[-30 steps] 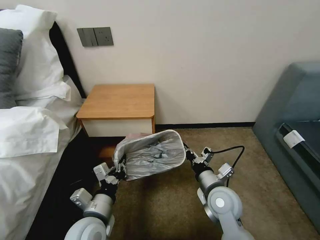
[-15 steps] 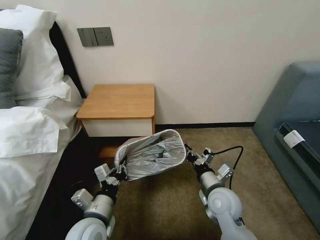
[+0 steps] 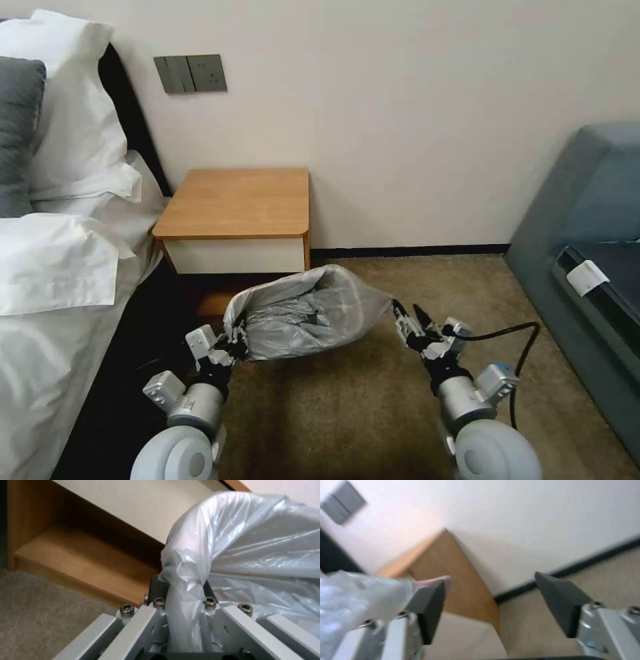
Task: Pick up the garbage bag from the table and place it over the trash can.
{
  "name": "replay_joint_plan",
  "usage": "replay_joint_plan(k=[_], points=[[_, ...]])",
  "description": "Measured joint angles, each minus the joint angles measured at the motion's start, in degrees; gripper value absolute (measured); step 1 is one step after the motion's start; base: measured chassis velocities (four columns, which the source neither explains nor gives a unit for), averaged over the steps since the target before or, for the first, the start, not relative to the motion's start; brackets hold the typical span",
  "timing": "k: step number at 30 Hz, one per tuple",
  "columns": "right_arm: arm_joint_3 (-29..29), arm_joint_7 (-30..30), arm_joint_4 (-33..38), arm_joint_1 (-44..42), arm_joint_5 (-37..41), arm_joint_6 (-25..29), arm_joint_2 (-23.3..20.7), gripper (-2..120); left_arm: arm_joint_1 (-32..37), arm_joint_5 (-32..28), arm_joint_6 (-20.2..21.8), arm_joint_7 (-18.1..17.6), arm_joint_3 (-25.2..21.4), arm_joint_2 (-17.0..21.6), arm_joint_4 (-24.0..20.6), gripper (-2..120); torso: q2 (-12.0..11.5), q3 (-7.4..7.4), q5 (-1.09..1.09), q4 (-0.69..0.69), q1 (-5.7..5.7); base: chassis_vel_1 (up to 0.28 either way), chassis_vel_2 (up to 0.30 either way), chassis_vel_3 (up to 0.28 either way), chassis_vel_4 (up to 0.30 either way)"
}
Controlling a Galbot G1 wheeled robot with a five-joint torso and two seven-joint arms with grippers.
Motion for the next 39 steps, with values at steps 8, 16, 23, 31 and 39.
replay_joint_plan(k=[8, 16, 23, 31, 39], points=[[-1.0, -0.2, -1.6, 0.7, -1.6, -1.1, 0.0, 99, 0.3, 0.8, -0.2, 0.0, 0.1, -0.2, -0.2, 4, 0.0, 0.00, 0.01, 0.01, 0.00, 0.000, 0.000, 0.000, 0.000], [-0.8, 4.5, -3.8, 0.8, -1.0, -6.2, -0.6, 100, 0.4, 1.2, -0.4, 0.0, 0.0, -0.1, -0.7, 4, 0.0, 0.00, 0.00, 0.00, 0.00, 0.000, 0.000, 0.000, 0.000], [-1.3, -0.4, 0.2, -0.4, 2.5, -2.9, -0.2, 100, 0.1, 3.8, -1.0, -0.1, 0.1, 0.0, 0.5, 4, 0.0, 0.00, 0.00, 0.00, 0.00, 0.000, 0.000, 0.000, 0.000], [-5.8, -5.8, 7.0, 1.8, -6.6, -0.6, -6.0, 100, -0.3, 9.2, -2.1, 0.0, 0.9, 0.3, 2.4, 4, 0.0, 0.00, -0.01, 0.00, 0.00, 0.000, 0.000, 0.000, 0.000], [-7.8, -14.9, 2.1, 8.5, -29.1, 7.6, -21.9, 76, -0.2, 19.1, -3.7, 0.7, 2.0, 1.5, 4.0, 4, 0.0, 0.00, 0.02, -0.01, 0.00, 0.000, 0.000, 0.000, 0.000]])
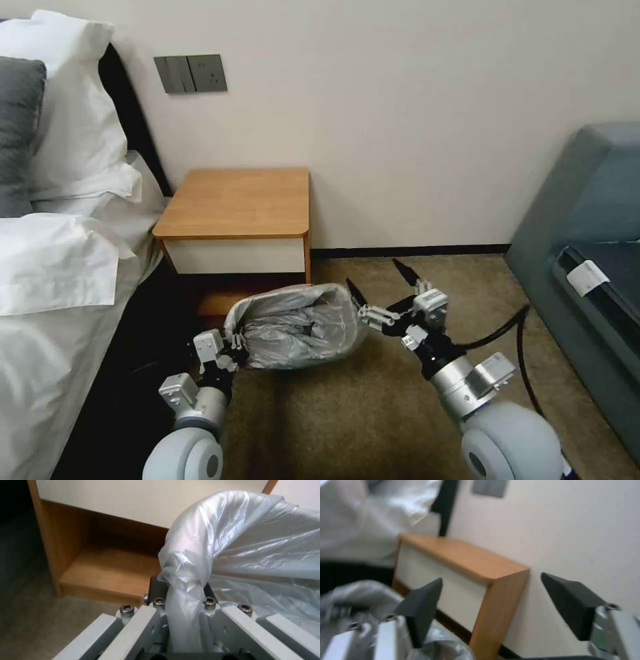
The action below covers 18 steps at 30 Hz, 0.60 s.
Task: Pick up the garbage bag from the table and place it over the trash can.
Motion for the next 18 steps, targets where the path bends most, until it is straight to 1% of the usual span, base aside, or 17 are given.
replay_joint_plan(k=[1, 2, 4, 5, 6, 8, 9, 11, 12, 13, 15, 16, 17, 18], points=[[0.0, 0.0, 0.0, 0.0, 0.0, 0.0, 0.0, 76, 0.0, 0.0, 0.0, 0.0, 0.0, 0.0, 0.0, 4, 0.0, 0.00, 0.00, 0.00, 0.00, 0.000, 0.000, 0.000, 0.000], [-1.2, -0.2, -0.5, 1.3, -1.4, 0.1, -2.1, 70, 0.0, 1.5, -0.3, 0.1, 0.1, 0.2, 0.2, 4, 0.0, 0.00, -0.01, 0.01, 0.00, 0.000, 0.000, 0.000, 0.000], [-3.6, -0.7, -1.1, 3.3, -2.4, -0.6, -5.1, 64, -0.1, 3.5, -0.6, 0.2, 0.2, 0.3, 0.4, 4, 0.0, 0.00, 0.00, 0.00, 0.00, 0.000, 0.000, 0.000, 0.000], [-3.6, -0.7, -1.1, 3.3, -2.4, -0.6, -5.1, 64, -0.1, 3.5, -0.6, 0.2, 0.2, 0.3, 0.4, 4, 0.0, 0.00, 0.00, 0.00, 0.00, 0.000, 0.000, 0.000, 0.000], [-5.9, -0.8, -1.5, 5.6, -2.8, -2.1, -7.4, 57, -0.1, 5.4, -1.0, 0.3, 0.5, 0.3, 0.5, 4, 0.0, 0.00, -0.01, 0.01, 0.00, 0.000, 0.000, 0.000, 0.000], [-9.3, -0.7, -2.1, 8.5, -2.7, -4.9, -9.6, 48, -0.1, 7.6, -1.6, 0.5, 0.6, 0.2, 0.6, 3, 0.0, 0.00, 0.00, 0.00, 0.00, 0.000, 0.000, 0.000, 0.000], [-9.3, -0.7, -2.1, 8.5, -2.7, -4.9, -9.6, 48, -0.1, 7.6, -1.6, 0.5, 0.6, 0.2, 0.6, 3, 0.0, 0.00, 0.00, 0.00, 0.00, 0.000, 0.000, 0.000, 0.000], [-13.3, -0.3, -2.7, 12.5, -0.8, -8.5, -11.4, 37, -0.1, 9.1, -2.0, 0.5, 0.8, 0.2, 0.6, 3, 0.0, 0.00, -0.02, 0.01, 0.00, 0.000, 0.000, 0.000, 0.000], [-13.3, -0.3, -2.7, 12.5, -0.8, -8.5, -11.4, 37, -0.1, 9.1, -2.0, 0.5, 0.8, 0.2, 0.6, 3, 0.0, 0.00, -0.02, 0.01, 0.00, 0.000, 0.000, 0.000, 0.000], [-16.1, 0.2, -3.0, 14.8, 1.5, -11.0, -12.1, 30, -0.1, 9.5, -2.1, 0.6, 0.9, 0.2, 0.6, 3, 0.0, 0.00, -0.01, 0.00, 0.00, 0.000, 0.000, 0.000, 0.000], [-20.4, 1.5, -4.0, 18.8, 4.9, -14.7, -12.6, 22, -0.2, 9.9, -2.1, 0.6, 1.0, 0.0, 0.6, 3, 0.0, 0.00, -0.01, 0.01, 0.00, 0.000, 0.000, 0.000, 0.000], [-22.1, 1.9, -4.5, 20.3, 6.2, -16.1, -12.7, 18, -0.3, 10.1, -2.1, 0.6, 1.0, -0.1, 0.6, 3, 0.0, 0.00, -0.02, 0.01, 0.00, 0.000, 0.000, 0.000, 0.000], [-22.1, 1.9, -4.5, 20.3, 6.2, -16.1, -12.7, 18, -0.3, 10.1, -2.1, 0.6, 1.0, -0.1, 0.6, 3, 0.0, 0.00, -0.02, 0.01, 0.00, 0.000, 0.000, 0.000, 0.000], [-24.4, 2.5, -5.2, 22.3, 7.9, -18.0, -12.7, 14, -0.4, 10.3, -2.1, 0.6, 1.0, -0.2, 0.5, 3, 0.0, 0.00, -0.01, 0.01, 0.00, 0.000, 0.000, 0.000, 0.000]])
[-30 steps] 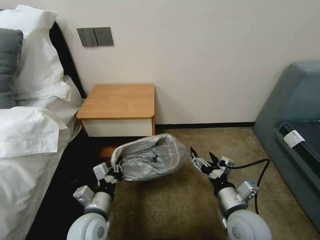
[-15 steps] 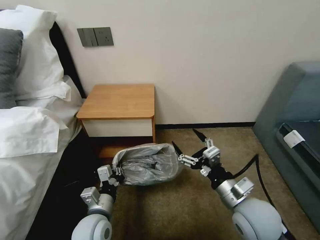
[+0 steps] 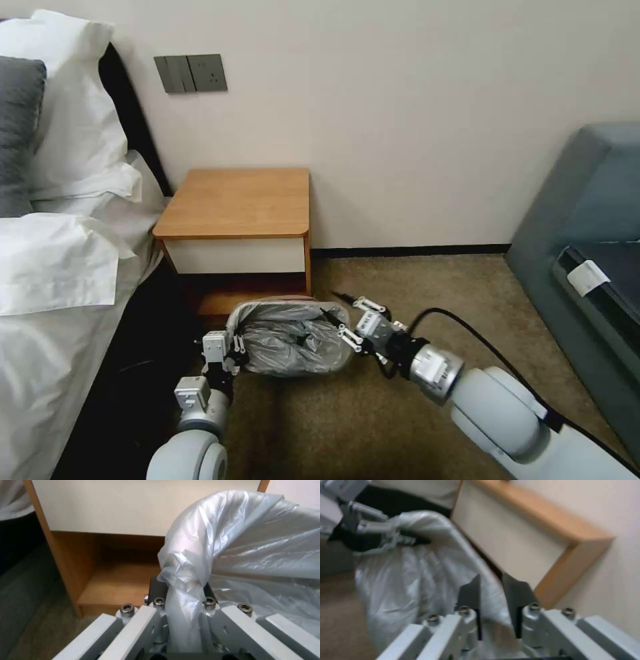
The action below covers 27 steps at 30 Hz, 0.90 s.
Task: Pick up the garbage bag from the table and place it over the trash can.
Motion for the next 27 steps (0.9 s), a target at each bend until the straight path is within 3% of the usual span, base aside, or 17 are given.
replay_joint_plan(k=[4, 11, 15, 27], points=[[-6.1, 1.5, -2.4, 5.5, 3.7, -5.1, 0.0, 0, -0.3, 0.3, 0.0, 0.0, 0.0, -0.1, -0.1, 3, 0.0, 0.00, -0.01, -0.01, 0.00, 0.000, 0.000, 0.000, 0.000], [-17.1, 2.3, -8.9, 18.7, 6.6, -10.6, 1.7, 0, -1.0, 1.2, 0.1, 0.5, 0.1, -0.3, -0.1, 3, 0.0, 0.00, -0.01, 0.00, 0.00, 0.000, 0.000, 0.000, 0.000], [-24.9, 2.2, -13.9, 26.5, 7.1, -13.8, 5.3, 0, -1.3, 1.9, 0.1, 0.7, 0.0, -0.5, 0.2, 3, 0.0, 0.00, -0.01, 0.01, 0.00, 0.000, 0.000, 0.000, 0.000], [-35.8, 1.6, -25.2, 36.7, 7.5, -15.3, 10.1, 0, -1.0, 4.9, -0.2, 0.8, 0.3, -0.8, -0.1, 3, 0.0, 0.00, -0.01, -0.01, 0.00, 0.000, 0.000, 0.000, 0.000]])
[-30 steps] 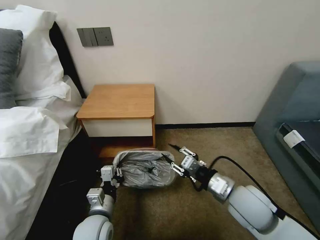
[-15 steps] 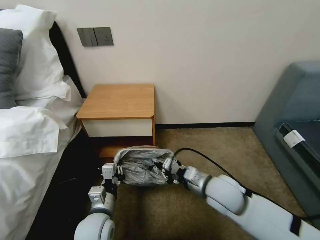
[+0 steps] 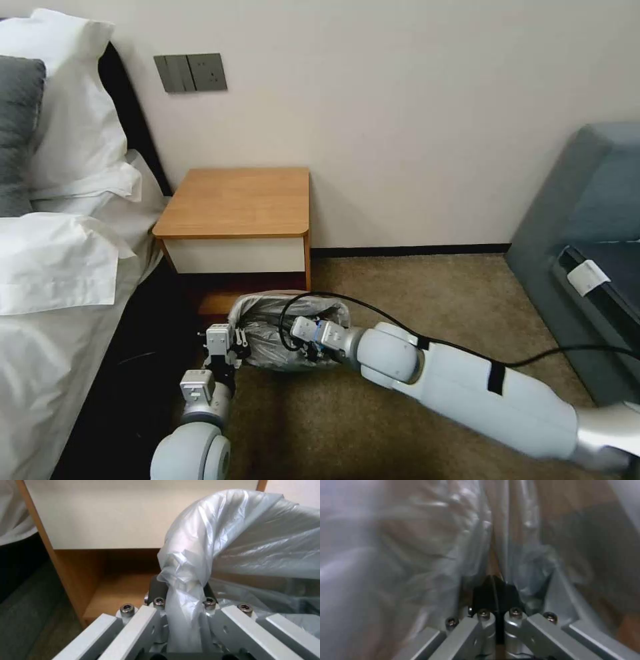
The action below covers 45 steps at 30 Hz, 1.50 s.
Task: Pick up the garbage bag from the table and place it over the trash can.
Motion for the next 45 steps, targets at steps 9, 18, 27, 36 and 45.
replay_joint_plan(k=[9, 18, 27, 36, 45], points=[[-4.0, 0.1, -6.7, 3.2, -0.7, 0.2, 4.7, 0, 2.1, 2.5, -0.3, 0.0, 2.8, -0.7, -0.4, 3, 0.0, 0.00, 0.01, 0.01, 0.00, 0.000, 0.000, 0.000, 0.000], [-5.1, -0.4, -10.1, 2.9, -2.6, 1.3, 6.3, 0, 3.0, 3.0, -0.3, 0.0, 4.8, -1.8, -1.6, 3, 0.0, 0.00, 0.01, 0.00, 0.00, 0.000, 0.000, 0.000, 0.000], [0.3, -0.2, -1.6, -1.7, -2.5, 2.1, 1.9, 0, 1.8, 0.4, 0.1, -0.2, 2.8, -1.6, 0.1, 3, 0.0, 0.00, 0.01, 0.01, 0.00, 0.000, 0.000, 0.000, 0.000], [11.8, -0.4, 12.4, -10.7, -1.6, 3.5, -5.4, 0, -0.2, -3.3, 1.1, -1.1, 1.5, -1.5, 2.8, 3, 0.0, -0.01, 0.01, 0.00, 0.00, 0.000, 0.000, 0.000, 0.000], [31.8, -2.0, 23.7, -29.8, -2.9, 9.0, -11.6, 0, -1.8, -8.8, 3.6, -2.0, 1.7, -1.5, 3.8, 3, 0.0, -0.01, 0.04, -0.01, 0.00, 0.000, 0.000, 0.000, 0.000]])
